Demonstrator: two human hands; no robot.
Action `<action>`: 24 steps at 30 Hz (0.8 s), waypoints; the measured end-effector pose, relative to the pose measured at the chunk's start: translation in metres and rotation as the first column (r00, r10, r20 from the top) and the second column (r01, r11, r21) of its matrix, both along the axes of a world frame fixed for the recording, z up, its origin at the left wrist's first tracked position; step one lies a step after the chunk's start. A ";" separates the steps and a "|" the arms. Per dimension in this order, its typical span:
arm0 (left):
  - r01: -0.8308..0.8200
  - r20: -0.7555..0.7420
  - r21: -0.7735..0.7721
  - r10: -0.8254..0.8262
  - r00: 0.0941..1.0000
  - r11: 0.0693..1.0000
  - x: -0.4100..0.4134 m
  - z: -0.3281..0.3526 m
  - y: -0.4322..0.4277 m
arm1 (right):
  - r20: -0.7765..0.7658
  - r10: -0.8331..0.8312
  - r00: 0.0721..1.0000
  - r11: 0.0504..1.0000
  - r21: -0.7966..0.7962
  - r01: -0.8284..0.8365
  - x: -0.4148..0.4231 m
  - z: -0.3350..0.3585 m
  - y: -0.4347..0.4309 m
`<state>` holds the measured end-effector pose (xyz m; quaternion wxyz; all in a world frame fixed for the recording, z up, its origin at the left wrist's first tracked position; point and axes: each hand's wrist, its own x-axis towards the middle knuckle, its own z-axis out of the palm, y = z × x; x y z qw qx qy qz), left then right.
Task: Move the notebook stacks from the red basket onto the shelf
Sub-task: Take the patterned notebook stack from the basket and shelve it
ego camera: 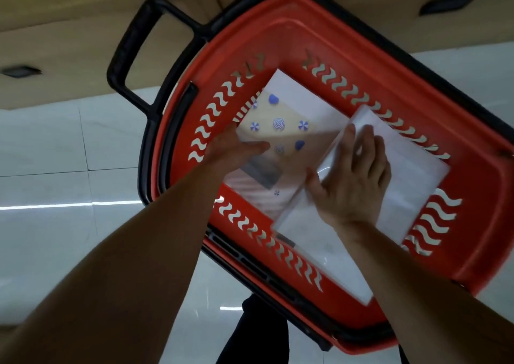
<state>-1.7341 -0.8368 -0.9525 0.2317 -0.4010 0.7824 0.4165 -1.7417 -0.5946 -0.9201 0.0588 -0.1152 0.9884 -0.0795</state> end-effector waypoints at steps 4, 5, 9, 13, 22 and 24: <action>0.027 -0.055 -0.022 -0.028 0.998 0.999 0.001 0.008 0.005 | 0.007 0.004 1.000 1.000 -0.001 -0.004 0.000 0.001 -0.001; 0.025 -0.043 -0.017 -0.026 0.999 1.000 0.000 0.009 0.004 | 0.003 0.002 1.000 1.000 0.004 -0.002 0.000 0.001 -0.001; 0.017 0.028 0.011 -0.018 0.999 1.000 -0.008 0.005 -0.002 | -0.020 -0.002 1.000 1.000 0.011 0.003 0.000 0.000 -0.002; 0.002 0.029 0.035 -0.003 1.000 0.999 -0.013 0.004 -0.003 | -0.053 0.002 0.999 1.000 0.023 -0.001 0.000 -0.003 -0.002; 0.086 0.043 -0.018 -0.085 0.995 0.996 -0.005 0.027 -0.005 | -0.078 0.009 0.997 1.000 0.020 -0.007 -0.002 -0.007 -0.001; 0.151 0.030 0.023 -0.152 0.988 0.988 0.001 0.040 -0.009 | -0.088 0.017 0.996 1.000 0.015 -0.016 -0.003 -0.008 0.000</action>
